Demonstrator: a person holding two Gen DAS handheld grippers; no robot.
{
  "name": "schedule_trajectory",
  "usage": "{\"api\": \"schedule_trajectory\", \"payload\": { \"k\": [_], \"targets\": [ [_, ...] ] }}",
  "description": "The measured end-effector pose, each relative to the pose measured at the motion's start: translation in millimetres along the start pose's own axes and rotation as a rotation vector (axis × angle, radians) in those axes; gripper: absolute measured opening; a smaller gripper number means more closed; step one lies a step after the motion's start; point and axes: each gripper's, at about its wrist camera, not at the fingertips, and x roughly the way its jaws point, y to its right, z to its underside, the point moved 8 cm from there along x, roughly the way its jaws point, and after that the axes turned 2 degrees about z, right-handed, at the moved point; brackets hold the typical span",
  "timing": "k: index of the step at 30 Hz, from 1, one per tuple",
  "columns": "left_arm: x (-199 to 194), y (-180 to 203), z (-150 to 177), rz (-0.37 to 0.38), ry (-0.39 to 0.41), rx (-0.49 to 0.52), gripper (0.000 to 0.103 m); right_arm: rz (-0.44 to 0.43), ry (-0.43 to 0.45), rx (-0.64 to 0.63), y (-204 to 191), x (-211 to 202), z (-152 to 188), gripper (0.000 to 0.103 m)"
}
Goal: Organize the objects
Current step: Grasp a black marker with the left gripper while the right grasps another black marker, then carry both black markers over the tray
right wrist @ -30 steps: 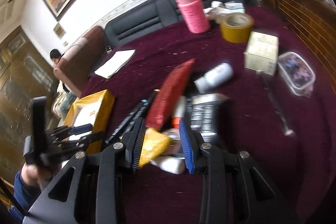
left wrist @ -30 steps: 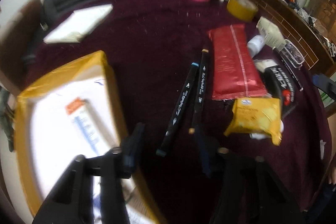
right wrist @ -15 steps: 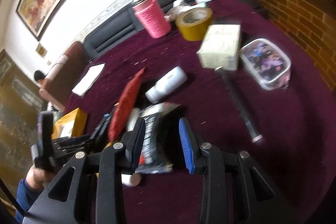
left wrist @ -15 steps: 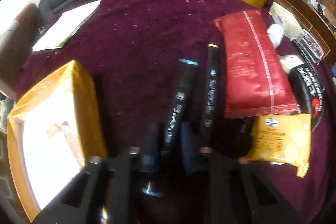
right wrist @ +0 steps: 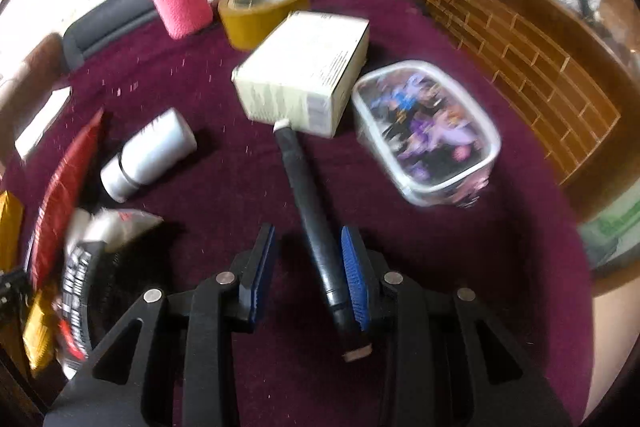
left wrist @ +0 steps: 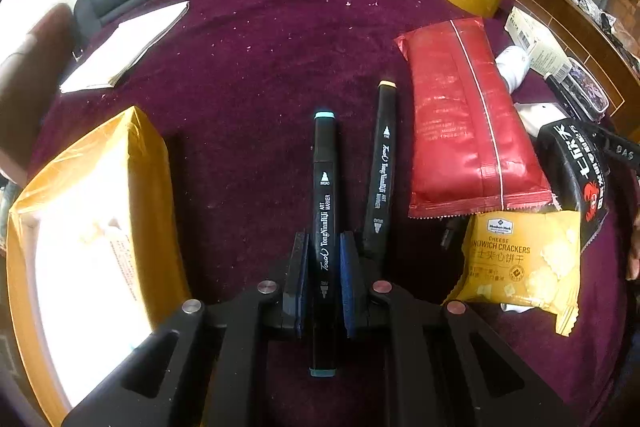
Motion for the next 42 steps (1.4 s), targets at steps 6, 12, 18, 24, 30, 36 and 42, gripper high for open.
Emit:
{"api": "schedule_trajectory", "payload": {
  "k": [6, 12, 18, 24, 30, 36, 42],
  "targets": [
    [0, 3, -1, -0.045, 0.018, -0.014, 0.012, 0.079, 0.053, -0.07, -2, -4, 3, 0.012],
    [-10, 6, 7, -0.006, 0.024, -0.072, 0.012, -0.011, 0.066, 0.016, 4, -15, 5, 0.012],
    [-31, 13, 18, 0.072, 0.058, -0.138, 0.012, -0.108, 0.095, 0.049, -7, -31, 2, 0.012],
    [-61, 18, 36, 0.153, 0.119, -0.182, 0.012, -0.216, 0.117, 0.094, -22, -51, 7, 0.012],
    [-97, 13, 56, 0.206, 0.185, -0.202, 0.012, -0.353, 0.153, 0.082, -58, -89, 28, 0.012],
    [-131, -10, 76, 0.221, 0.258, -0.242, 0.012, -0.515, 0.178, -0.002, -119, -136, 48, 0.012],
    [-154, -53, 109, 0.205, 0.305, -0.306, 0.012, -0.647, 0.148, -0.147, -205, -171, 80, 0.012]
  ]
}}
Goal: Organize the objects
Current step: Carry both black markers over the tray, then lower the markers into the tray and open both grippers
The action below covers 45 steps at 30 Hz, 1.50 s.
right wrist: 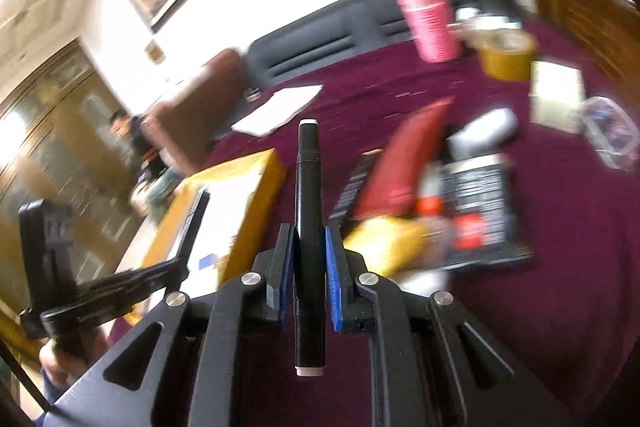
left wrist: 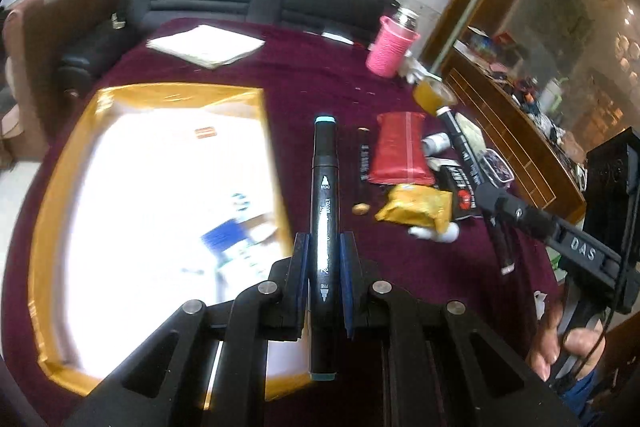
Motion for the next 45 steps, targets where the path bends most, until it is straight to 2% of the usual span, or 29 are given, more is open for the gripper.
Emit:
{"api": "schedule_trajectory", "payload": {
  "k": [6, 10, 14, 21, 28, 34, 45],
  "targets": [
    [-26, -61, 15, -0.062, 0.038, -0.097, 0.012, -0.096, -0.1, -0.076, -76, 47, 27, 0.013],
    [-26, -97, 23, -0.105, 0.046, -0.159, 0.012, -0.116, -0.157, -0.115, -107, 75, 40, 0.013],
    [-15, -119, 29, -0.099, 0.034, -0.211, 0.012, -0.085, -0.179, -0.158, -128, 103, 36, 0.013],
    [3, -123, 40, -0.091, 0.009, -0.231, 0.012, -0.017, -0.261, -0.168, -133, 163, 23, 0.013],
    [11, -114, 49, -0.068, -0.005, -0.23, 0.012, 0.05, -0.303, -0.194, -145, 208, 14, 0.012],
    [8, -111, 52, -0.065, 0.003, -0.227, 0.012, 0.122, -0.338, -0.201, -135, 232, 19, 0.012],
    [7, -108, 54, -0.063, 0.001, -0.236, 0.012, 0.157, -0.409, -0.2, -127, 245, 25, 0.013]
  ]
}}
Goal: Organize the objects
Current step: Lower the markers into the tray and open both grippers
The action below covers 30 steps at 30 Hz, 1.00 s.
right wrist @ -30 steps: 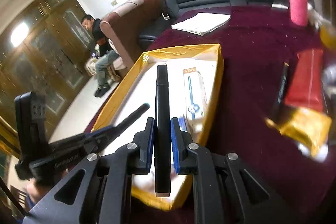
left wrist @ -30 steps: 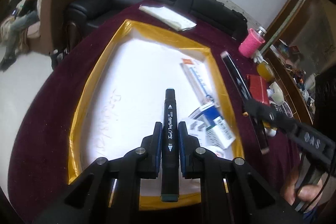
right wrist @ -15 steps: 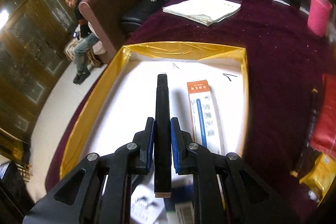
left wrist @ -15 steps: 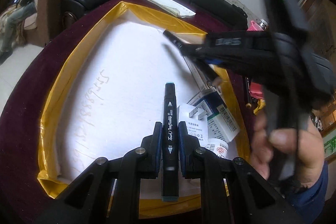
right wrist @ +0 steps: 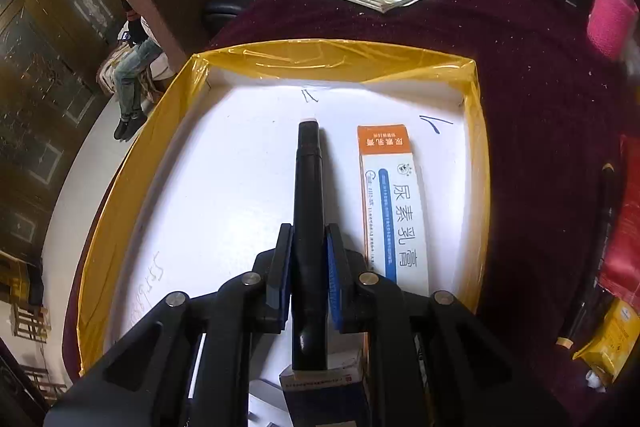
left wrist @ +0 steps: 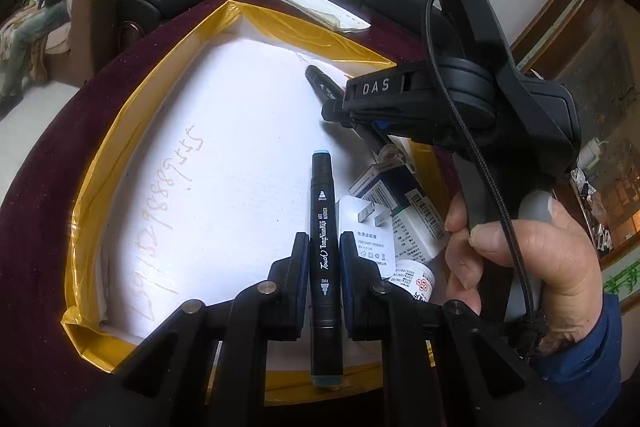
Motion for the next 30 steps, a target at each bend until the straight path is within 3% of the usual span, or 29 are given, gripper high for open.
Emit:
{"api": "schedule_trajectory", "payload": {
  "k": [8, 14, 19, 26, 30],
  "targets": [
    [-1, 4, 3, -0.001, -0.015, 0.007, 0.012, 0.012, -0.024, 0.035, 7, 9, -14, 0.013],
    [-1, 8, 6, -0.001, -0.024, 0.017, 0.013, -0.004, -0.055, 0.029, 7, 5, -2, 0.013],
    [1, 14, 9, 0.022, -0.041, 0.016, 0.027, -0.028, -0.058, 0.024, 7, -4, 8, 0.013],
    [-13, 22, 4, -0.026, 0.012, 0.061, 0.032, -0.089, 0.04, 0.039, 20, -50, 19, 0.014],
    [-20, 32, 1, -0.035, 0.044, 0.076, 0.034, -0.135, 0.1, 0.063, 35, -77, 34, 0.023]
  ]
}}
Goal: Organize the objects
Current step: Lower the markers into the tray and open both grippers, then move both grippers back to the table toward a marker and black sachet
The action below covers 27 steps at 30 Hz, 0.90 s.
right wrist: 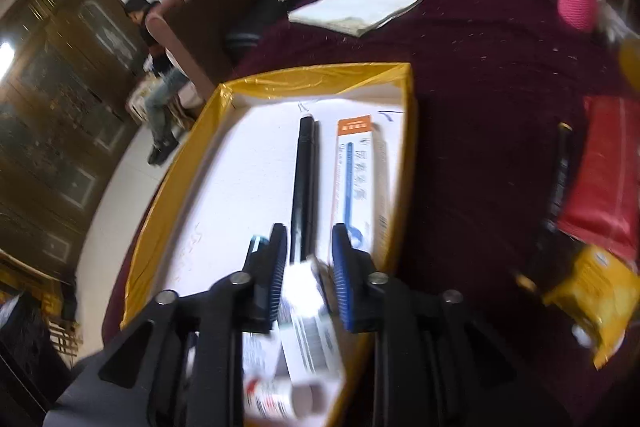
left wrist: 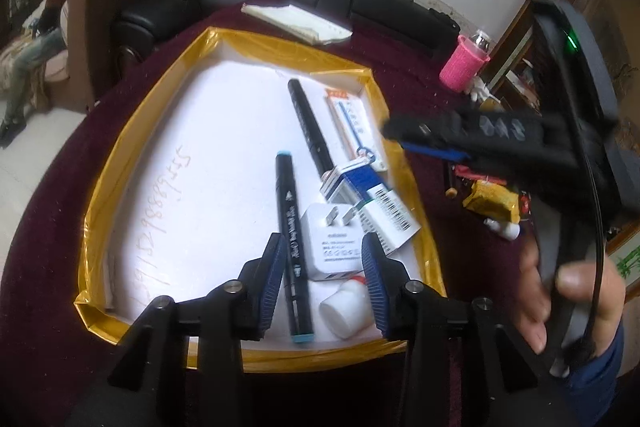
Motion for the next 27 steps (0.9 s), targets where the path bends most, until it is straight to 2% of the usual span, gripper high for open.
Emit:
{"api": "schedule_trajectory", "payload": {
  "k": [4, 11, 17, 19, 21, 22, 25, 26, 27],
  "targets": [
    [-5, 15, -3, -0.011, 0.019, 0.039, 0.034, -0.01, 0.057, 0.009, 12, -26, 6, 0.023],
    [-5, 48, 1, -0.021, 0.004, 0.115, 0.034, -0.005, 0.152, 0.046, 44, -67, 8, 0.023],
    [-4, 78, -2, -0.024, -0.013, 0.173, 0.034, 0.009, 0.225, 0.1, 89, -106, 5, 0.023],
    [-2, 93, -6, -0.016, -0.016, 0.201, 0.034, 0.043, 0.251, 0.116, 112, -121, 1, 0.026],
    [7, 111, -14, -0.014, -0.038, 0.244, 0.034, 0.09, 0.282, 0.143, 137, -136, -4, 0.037],
    [13, 118, -18, -0.026, -0.045, 0.256, 0.034, 0.105, 0.291, 0.151, 147, -141, -5, 0.039],
    [41, 144, -30, -0.028, -0.092, 0.299, 0.035, 0.145, 0.341, 0.193, 182, -153, -8, 0.04],
    [54, 152, -35, -0.063, -0.097, 0.303, 0.035, 0.157, 0.358, 0.21, 196, -154, -8, 0.04],
    [63, 162, -38, -0.063, -0.111, 0.327, 0.035, 0.159, 0.36, 0.23, 207, -154, -6, 0.04]
  ]
}}
